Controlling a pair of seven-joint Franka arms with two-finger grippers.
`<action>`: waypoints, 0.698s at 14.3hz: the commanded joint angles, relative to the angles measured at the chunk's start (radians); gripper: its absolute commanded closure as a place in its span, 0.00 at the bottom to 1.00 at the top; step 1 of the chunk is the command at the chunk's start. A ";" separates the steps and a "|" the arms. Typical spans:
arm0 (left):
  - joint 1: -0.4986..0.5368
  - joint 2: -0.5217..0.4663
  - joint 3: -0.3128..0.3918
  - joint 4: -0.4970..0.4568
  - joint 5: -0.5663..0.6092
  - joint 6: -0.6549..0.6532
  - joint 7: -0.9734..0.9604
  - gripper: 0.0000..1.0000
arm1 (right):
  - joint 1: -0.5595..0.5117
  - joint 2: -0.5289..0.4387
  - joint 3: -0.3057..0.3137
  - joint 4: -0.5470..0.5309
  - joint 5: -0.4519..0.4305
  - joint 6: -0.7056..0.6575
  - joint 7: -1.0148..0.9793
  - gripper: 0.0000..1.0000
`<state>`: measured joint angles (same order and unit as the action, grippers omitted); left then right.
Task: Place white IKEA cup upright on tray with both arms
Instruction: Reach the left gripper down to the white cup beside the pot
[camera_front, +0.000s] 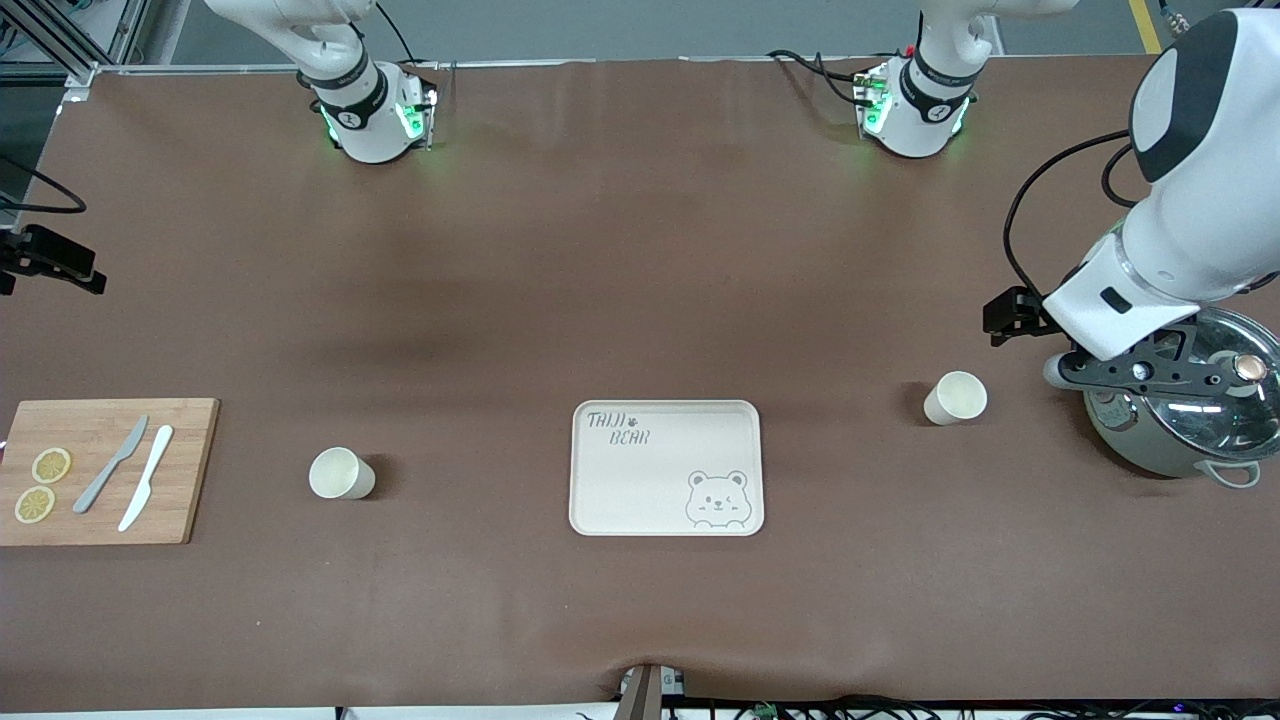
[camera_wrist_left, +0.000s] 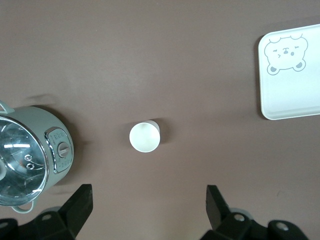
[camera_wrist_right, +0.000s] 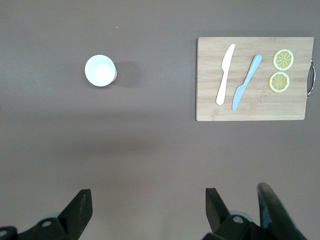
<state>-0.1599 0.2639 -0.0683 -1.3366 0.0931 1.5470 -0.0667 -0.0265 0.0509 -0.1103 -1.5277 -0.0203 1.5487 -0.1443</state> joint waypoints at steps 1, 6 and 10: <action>0.005 -0.014 -0.004 -0.004 0.002 -0.015 -0.012 0.00 | -0.012 -0.020 0.012 -0.017 0.003 0.008 0.014 0.00; 0.008 0.015 -0.016 -0.012 -0.001 0.007 0.011 0.00 | -0.012 -0.019 0.012 -0.017 0.000 0.007 0.014 0.00; 0.056 0.009 -0.019 -0.137 -0.007 0.128 0.120 0.00 | -0.009 -0.017 0.012 -0.017 -0.006 0.007 0.014 0.00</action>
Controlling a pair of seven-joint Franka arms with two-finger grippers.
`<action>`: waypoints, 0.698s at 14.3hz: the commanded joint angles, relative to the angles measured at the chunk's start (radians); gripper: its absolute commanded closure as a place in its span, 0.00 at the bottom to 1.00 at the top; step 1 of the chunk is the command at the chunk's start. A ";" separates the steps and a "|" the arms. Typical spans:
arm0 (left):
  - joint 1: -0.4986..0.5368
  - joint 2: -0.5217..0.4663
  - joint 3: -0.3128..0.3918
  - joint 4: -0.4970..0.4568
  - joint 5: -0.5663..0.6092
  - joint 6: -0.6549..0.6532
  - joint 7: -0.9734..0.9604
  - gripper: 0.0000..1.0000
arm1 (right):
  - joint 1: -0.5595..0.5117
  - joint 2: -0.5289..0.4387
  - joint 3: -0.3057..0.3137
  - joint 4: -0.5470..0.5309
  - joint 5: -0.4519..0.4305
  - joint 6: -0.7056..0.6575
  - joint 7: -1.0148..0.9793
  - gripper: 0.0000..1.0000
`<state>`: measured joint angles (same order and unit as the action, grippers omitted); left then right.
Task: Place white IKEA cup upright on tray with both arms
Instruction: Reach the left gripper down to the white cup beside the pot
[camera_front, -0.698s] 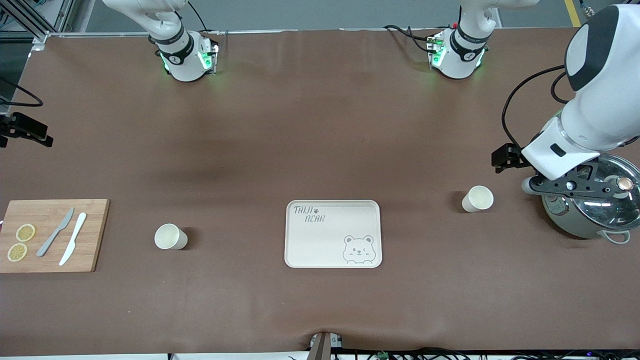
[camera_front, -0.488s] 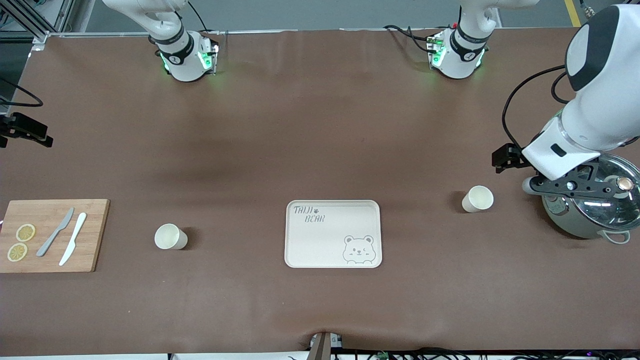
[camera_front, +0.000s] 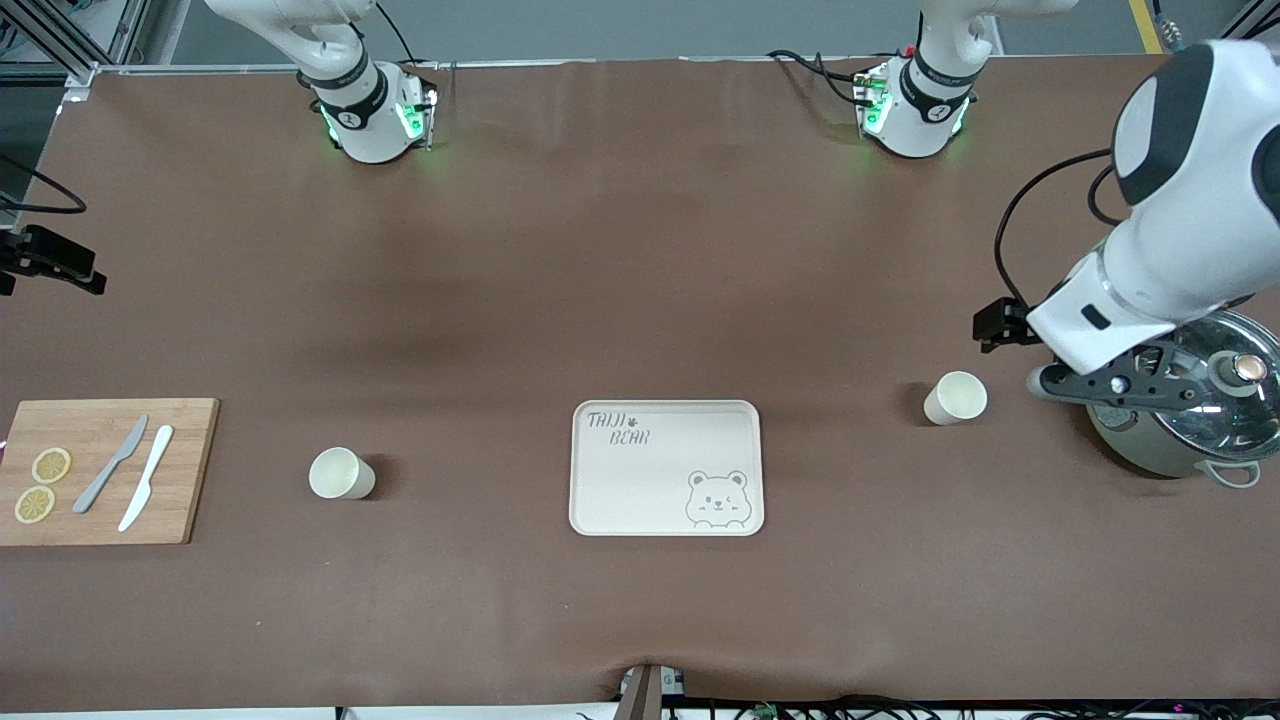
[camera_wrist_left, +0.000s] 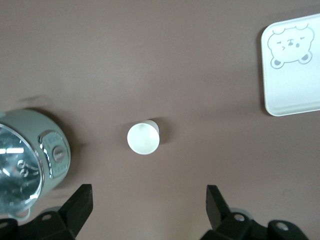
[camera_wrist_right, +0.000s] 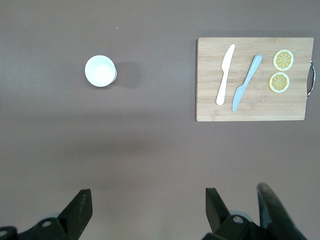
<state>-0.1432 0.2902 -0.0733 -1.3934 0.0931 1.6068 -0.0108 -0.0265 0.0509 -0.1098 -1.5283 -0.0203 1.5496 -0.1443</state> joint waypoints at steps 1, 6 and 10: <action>0.056 -0.023 -0.014 -0.128 -0.007 0.112 0.071 0.00 | -0.009 -0.017 0.012 -0.016 -0.006 0.006 0.014 0.00; 0.093 -0.033 -0.031 -0.357 -0.006 0.375 0.072 0.00 | -0.010 -0.008 0.013 -0.015 -0.007 0.007 0.014 0.00; 0.119 -0.029 -0.031 -0.516 0.004 0.603 0.078 0.00 | -0.006 -0.006 0.013 0.003 -0.012 0.010 0.015 0.00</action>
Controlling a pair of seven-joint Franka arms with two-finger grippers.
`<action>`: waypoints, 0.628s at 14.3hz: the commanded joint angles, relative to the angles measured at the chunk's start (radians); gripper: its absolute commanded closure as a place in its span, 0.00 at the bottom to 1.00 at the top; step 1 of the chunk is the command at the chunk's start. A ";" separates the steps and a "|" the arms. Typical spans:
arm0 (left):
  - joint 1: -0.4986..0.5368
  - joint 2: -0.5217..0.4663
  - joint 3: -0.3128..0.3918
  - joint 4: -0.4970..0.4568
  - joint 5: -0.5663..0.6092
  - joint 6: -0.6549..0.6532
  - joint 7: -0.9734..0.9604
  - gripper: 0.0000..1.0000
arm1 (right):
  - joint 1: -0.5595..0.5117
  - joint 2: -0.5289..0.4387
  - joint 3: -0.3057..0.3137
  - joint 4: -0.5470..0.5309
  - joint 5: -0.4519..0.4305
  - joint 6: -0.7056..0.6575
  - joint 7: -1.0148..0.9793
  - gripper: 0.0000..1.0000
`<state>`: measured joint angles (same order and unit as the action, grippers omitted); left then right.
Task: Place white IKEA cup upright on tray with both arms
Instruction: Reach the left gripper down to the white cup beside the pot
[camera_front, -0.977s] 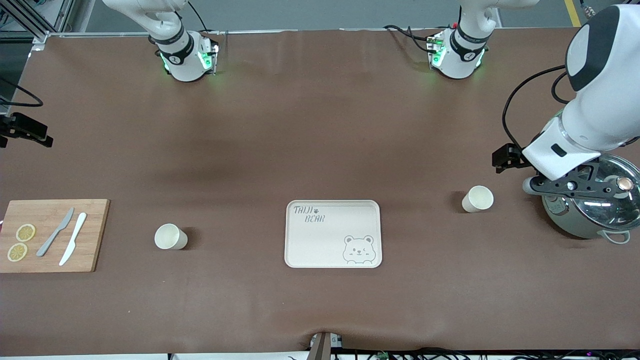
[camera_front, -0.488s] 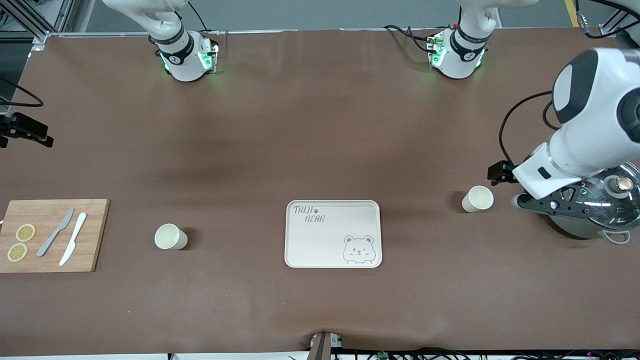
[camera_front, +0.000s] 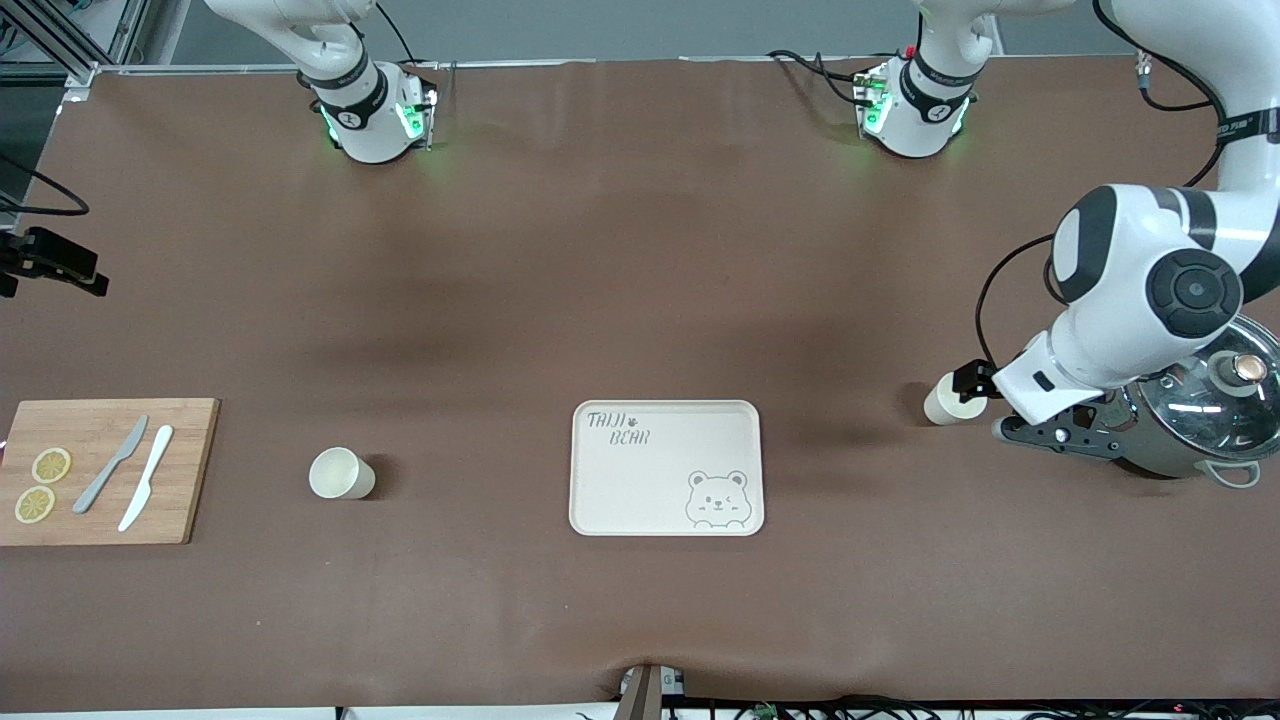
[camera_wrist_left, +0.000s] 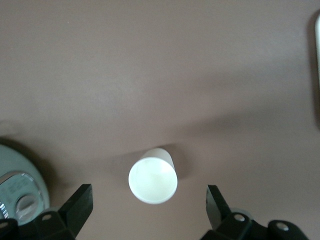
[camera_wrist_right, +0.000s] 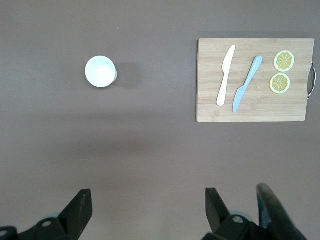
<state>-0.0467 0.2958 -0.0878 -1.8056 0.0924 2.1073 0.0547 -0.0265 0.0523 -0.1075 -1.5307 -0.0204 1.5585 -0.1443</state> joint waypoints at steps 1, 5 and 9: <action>0.024 -0.029 -0.014 -0.136 0.004 0.158 0.016 0.00 | -0.004 -0.008 0.011 0.007 -0.012 0.002 0.015 0.00; 0.074 0.002 -0.013 -0.244 0.015 0.328 0.052 0.00 | -0.010 -0.005 0.011 0.018 -0.012 0.000 0.012 0.00; 0.140 0.020 -0.015 -0.281 0.016 0.395 0.126 0.00 | -0.004 -0.005 0.011 0.020 -0.013 0.017 0.014 0.00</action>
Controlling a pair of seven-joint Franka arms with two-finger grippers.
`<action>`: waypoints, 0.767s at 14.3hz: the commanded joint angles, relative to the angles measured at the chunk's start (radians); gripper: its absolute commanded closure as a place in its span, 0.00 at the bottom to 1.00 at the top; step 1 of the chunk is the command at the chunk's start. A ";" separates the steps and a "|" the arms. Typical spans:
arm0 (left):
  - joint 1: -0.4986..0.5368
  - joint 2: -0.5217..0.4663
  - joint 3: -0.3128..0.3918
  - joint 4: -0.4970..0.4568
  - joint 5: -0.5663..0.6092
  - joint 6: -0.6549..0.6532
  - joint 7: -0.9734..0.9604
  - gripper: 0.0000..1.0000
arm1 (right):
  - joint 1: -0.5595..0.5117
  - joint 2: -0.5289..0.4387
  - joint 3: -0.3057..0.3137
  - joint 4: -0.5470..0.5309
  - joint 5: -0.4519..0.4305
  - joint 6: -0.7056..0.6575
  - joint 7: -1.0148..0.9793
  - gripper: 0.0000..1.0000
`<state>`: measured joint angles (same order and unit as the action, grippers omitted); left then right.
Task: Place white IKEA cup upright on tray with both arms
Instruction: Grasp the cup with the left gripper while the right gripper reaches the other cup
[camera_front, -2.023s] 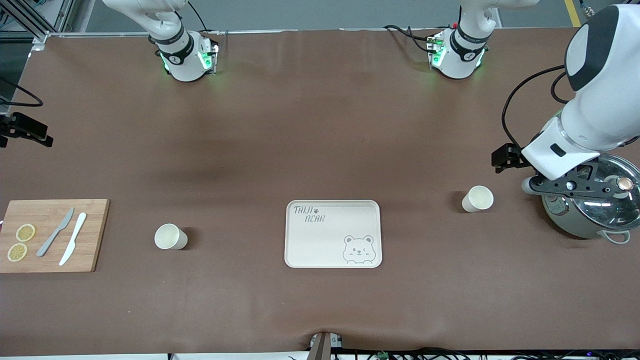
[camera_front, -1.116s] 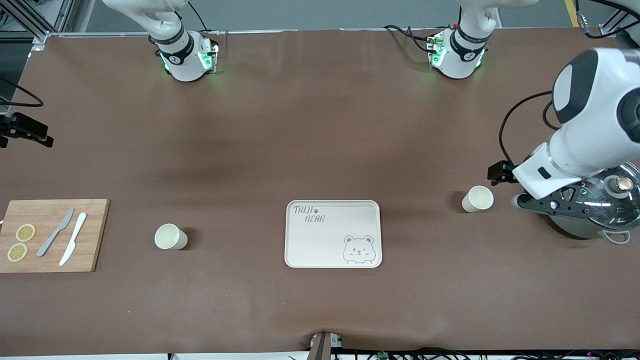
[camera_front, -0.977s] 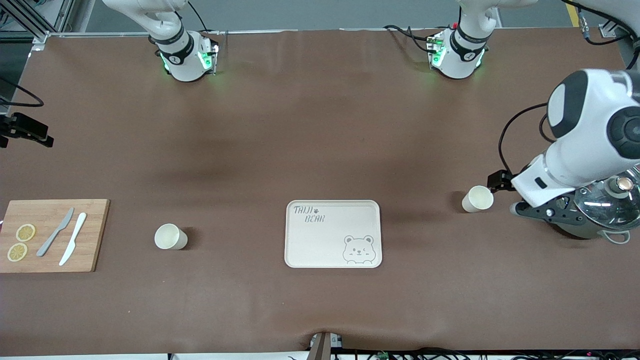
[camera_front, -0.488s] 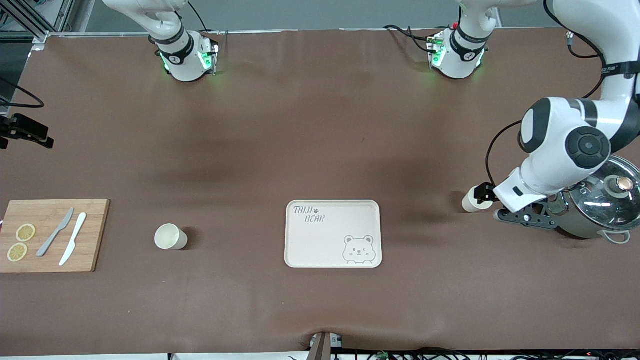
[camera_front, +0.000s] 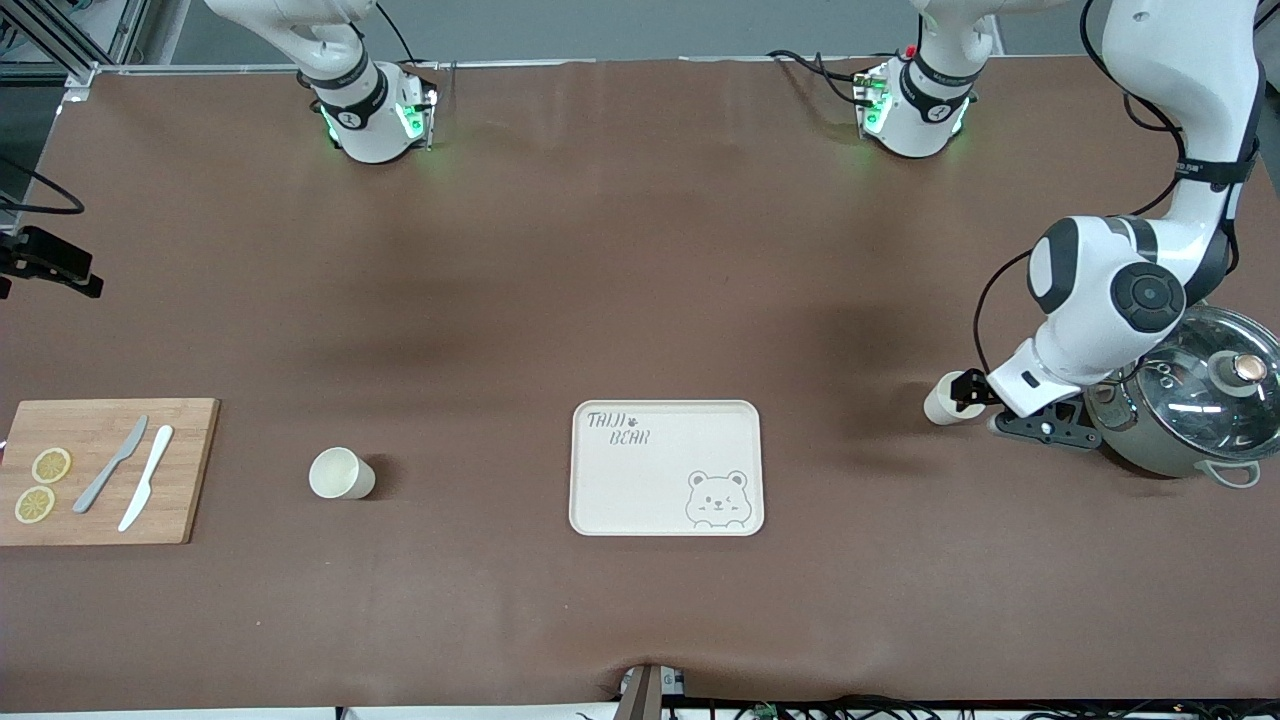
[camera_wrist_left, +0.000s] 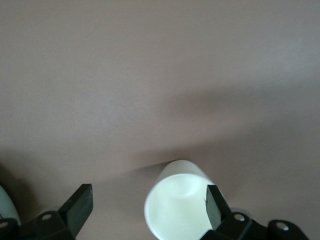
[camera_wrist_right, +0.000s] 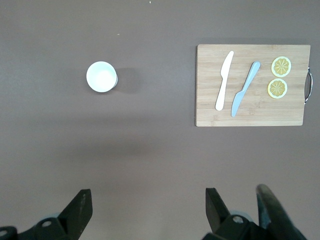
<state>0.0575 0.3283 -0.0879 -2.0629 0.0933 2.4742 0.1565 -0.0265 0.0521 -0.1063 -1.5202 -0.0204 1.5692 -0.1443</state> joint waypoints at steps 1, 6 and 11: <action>0.039 -0.012 -0.013 -0.025 0.016 0.026 0.035 0.00 | -0.004 -0.005 0.010 0.009 -0.013 0.009 0.014 0.00; 0.042 -0.026 -0.013 -0.086 0.016 0.069 0.041 0.00 | 0.014 0.040 0.013 0.009 -0.009 0.020 0.014 0.00; 0.039 -0.012 -0.013 -0.149 0.014 0.190 0.038 0.00 | 0.031 0.161 0.014 0.021 0.000 0.159 0.003 0.00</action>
<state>0.0892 0.3319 -0.0906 -2.1673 0.0933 2.6096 0.1947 0.0084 0.1585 -0.0928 -1.5251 -0.0203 1.6942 -0.1443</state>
